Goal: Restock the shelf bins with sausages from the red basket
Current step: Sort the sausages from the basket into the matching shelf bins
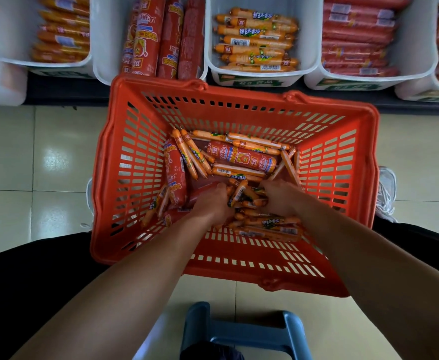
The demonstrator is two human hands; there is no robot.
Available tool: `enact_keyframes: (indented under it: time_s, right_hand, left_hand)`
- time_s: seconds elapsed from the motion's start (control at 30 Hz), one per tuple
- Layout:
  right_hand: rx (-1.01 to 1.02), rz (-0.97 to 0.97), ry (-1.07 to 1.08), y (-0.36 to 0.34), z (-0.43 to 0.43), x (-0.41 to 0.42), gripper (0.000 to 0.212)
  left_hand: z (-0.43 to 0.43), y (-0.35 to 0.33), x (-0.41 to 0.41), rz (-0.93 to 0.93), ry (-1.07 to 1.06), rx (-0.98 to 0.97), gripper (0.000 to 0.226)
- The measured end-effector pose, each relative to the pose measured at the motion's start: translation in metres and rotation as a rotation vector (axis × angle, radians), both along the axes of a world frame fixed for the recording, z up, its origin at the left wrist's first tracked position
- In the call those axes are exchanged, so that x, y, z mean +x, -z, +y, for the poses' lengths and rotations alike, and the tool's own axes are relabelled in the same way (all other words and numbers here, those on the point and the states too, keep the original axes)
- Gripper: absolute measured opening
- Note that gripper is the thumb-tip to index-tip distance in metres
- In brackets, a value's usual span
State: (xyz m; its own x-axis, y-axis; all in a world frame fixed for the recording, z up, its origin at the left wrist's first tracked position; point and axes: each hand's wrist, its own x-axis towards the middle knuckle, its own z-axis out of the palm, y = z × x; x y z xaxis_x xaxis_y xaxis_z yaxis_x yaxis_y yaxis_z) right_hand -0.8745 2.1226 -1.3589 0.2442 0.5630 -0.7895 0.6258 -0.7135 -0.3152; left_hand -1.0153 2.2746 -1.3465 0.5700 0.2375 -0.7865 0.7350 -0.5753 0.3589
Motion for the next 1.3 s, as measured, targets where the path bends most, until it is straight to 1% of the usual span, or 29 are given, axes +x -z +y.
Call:
enact_keyframes:
  time_s: [0.07,0.17,0.23,0.3,0.37,0.5,0.53,0.57,0.67,0.7,0.8,0.83,0.9,1.03,1.17,1.23,1.3]
  right_hand:
    - [0.007,0.054,0.058,-0.003,0.001,-0.001,0.071]
    - [0.022,0.1,0.102,-0.008,0.005,-0.002,0.073]
    - [0.047,0.127,0.125,-0.013,0.009,-0.004,0.072]
    - [0.069,0.135,0.122,-0.019,0.014,-0.007,0.07]
    - [0.098,0.146,0.163,-0.025,0.017,-0.011,0.061]
    - [0.173,0.261,0.374,-0.04,0.028,-0.012,0.03]
    - [0.174,0.287,0.424,-0.045,0.031,-0.011,0.028]
    - [0.17,0.302,0.453,-0.053,0.034,-0.01,0.031]
    - [0.172,0.252,0.492,-0.072,0.037,-0.003,0.05]
    - [0.193,0.237,0.507,-0.078,0.037,0.0,0.041]
    - [0.232,0.214,0.576,-0.096,0.038,0.011,0.026]
    - [0.252,0.204,0.592,-0.106,0.038,0.013,0.024]
    - [0.304,0.196,0.635,-0.124,0.039,0.017,0.026]
    - [0.387,0.144,0.633,-0.167,0.041,0.019,0.023]
    - [0.458,0.105,0.578,-0.209,0.043,0.019,0.019]
    - [0.471,0.081,0.571,-0.229,0.044,0.022,0.027]
    - [0.485,0.057,0.557,-0.246,0.044,0.028,0.025]
  left_hand:
    - [0.009,-0.004,0.0,0.015,-0.045,-0.02,0.058]
    - [0.025,-0.014,-0.004,0.012,-0.21,-0.123,0.059]
    - [0.034,-0.022,-0.005,-0.017,-0.258,-0.142,0.052]
    - [0.041,-0.03,-0.008,-0.059,-0.298,-0.116,0.042]
    - [0.048,-0.036,-0.01,-0.089,-0.364,-0.087,0.036]
    - [0.057,-0.042,-0.015,-0.146,-0.439,-0.059,0.029]
    - [0.059,-0.045,-0.015,-0.152,-0.451,-0.06,0.029]
    - [0.059,-0.046,-0.016,-0.152,-0.456,-0.059,0.031]
    - [0.063,-0.057,-0.015,-0.158,-0.442,-0.041,0.041]
    - [0.064,-0.062,-0.015,-0.16,-0.439,-0.036,0.046]
    - [0.066,-0.08,-0.01,-0.186,-0.458,-0.04,0.067]
    - [0.066,-0.087,-0.008,-0.196,-0.478,-0.052,0.071]
    - [0.065,-0.103,-0.004,-0.236,-0.508,-0.09,0.067]
    - [0.061,-0.144,0.005,-0.337,-0.542,-0.118,0.046]
    - [0.064,-0.187,0.014,-0.431,-0.507,-0.105,0.041]
    - [0.068,-0.209,0.016,-0.473,-0.495,-0.102,0.038]
    - [0.073,-0.226,0.019,-0.51,-0.47,-0.072,0.038]
